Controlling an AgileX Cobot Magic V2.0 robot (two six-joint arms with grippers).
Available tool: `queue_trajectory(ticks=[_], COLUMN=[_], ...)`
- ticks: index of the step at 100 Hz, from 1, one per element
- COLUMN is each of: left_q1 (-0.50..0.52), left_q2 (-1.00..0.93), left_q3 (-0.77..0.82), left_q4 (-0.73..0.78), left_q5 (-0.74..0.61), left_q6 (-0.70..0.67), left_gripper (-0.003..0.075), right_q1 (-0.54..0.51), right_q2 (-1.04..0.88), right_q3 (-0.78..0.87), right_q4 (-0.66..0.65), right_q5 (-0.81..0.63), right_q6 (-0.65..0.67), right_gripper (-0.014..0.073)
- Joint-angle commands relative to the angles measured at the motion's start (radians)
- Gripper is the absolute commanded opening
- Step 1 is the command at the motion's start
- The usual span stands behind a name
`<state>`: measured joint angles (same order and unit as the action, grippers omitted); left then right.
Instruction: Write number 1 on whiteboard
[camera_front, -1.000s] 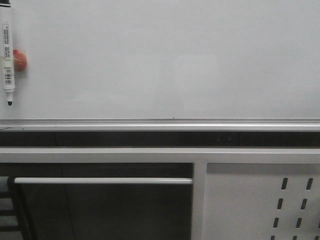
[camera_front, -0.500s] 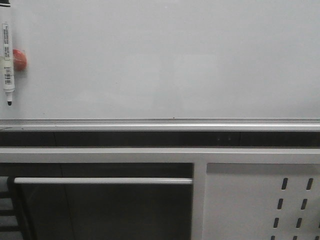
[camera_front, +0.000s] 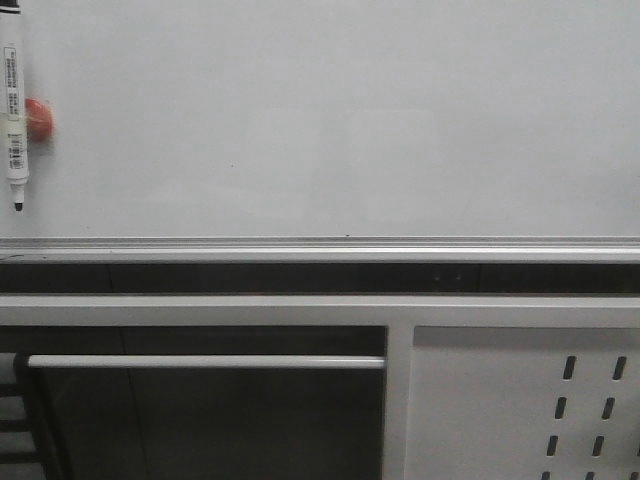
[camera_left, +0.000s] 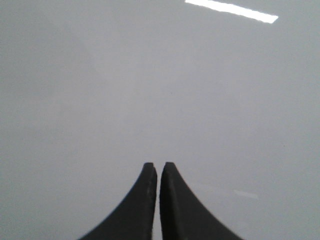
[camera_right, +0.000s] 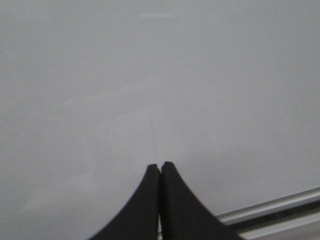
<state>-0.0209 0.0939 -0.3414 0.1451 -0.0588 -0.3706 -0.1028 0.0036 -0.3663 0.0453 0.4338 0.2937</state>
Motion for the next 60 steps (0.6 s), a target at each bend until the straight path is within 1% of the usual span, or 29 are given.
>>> queue_trajectory(ticks=[1, 9, 14, 28, 44, 54, 60], left_q1=[0.002, 0.002, 0.000, -0.035, -0.126, -0.202, -0.237], left_q2=[0.085, 0.165, 0.206, 0.307, 0.401, 0.430, 0.444], left_q3=[-0.102, -0.193, -0.243, -0.356, -0.429, -0.440, -0.438], left_q4=[0.012, 0.012, 0.012, 0.012, 0.005, 0.001, 0.021], left_q5=[-0.005, 0.077, 0.104, 0.104, 0.106, 0.103, 0.098], left_q6=[-0.011, -0.011, -0.005, 0.024, 0.024, 0.024, 0.029], left_gripper=[-0.0018, -0.0018, -0.0018, -0.0018, -0.0018, -0.0018, -0.0018], right_q1=[-0.005, -0.005, -0.005, -0.005, -0.005, -0.001, 0.012], right_q2=[0.069, 0.121, 0.152, 0.249, 0.387, 0.473, 0.510], right_q3=[-0.097, -0.163, -0.198, -0.319, -0.463, -0.550, -0.583], right_q4=[0.004, 0.019, 0.030, 0.039, 0.039, 0.039, 0.039], right_q5=[0.049, 0.107, 0.128, 0.173, 0.213, 0.273, 0.269], right_q6=[0.001, -0.042, -0.071, -0.127, -0.204, -0.240, -0.240], right_gripper=[-0.0068, -0.0069, -0.0068, -0.0069, -0.0069, -0.0069, -0.0069])
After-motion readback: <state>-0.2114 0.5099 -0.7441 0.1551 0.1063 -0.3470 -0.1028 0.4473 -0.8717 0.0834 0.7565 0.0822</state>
